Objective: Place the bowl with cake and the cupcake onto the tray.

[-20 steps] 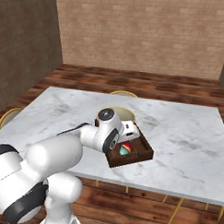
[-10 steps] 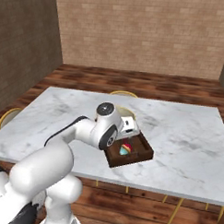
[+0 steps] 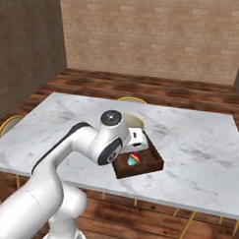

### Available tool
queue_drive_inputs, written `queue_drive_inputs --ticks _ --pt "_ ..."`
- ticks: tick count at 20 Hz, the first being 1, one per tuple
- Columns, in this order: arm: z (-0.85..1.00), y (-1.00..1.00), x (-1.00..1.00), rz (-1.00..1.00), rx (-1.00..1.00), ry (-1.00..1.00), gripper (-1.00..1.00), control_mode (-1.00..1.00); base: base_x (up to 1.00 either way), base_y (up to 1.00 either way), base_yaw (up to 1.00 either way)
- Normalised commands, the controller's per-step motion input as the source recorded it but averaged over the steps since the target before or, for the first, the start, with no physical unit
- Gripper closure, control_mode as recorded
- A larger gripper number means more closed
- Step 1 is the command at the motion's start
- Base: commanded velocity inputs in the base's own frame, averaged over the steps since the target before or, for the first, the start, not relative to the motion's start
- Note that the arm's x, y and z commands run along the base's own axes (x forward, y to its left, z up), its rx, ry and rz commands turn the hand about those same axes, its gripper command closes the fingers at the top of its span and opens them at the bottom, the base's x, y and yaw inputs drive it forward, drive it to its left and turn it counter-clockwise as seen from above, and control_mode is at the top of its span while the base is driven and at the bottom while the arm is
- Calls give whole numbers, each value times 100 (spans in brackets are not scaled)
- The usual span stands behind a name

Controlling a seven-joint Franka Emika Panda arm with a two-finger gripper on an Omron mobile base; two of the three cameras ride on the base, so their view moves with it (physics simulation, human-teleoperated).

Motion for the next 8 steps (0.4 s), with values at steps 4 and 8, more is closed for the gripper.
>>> queue_drive_inputs --ticks 4,8 --pt "32 12 -52 -3 0 -3 -100 -100 0 0 0" --pt "41 12 -50 -4 0 -6 -100 -100 0 0 0"
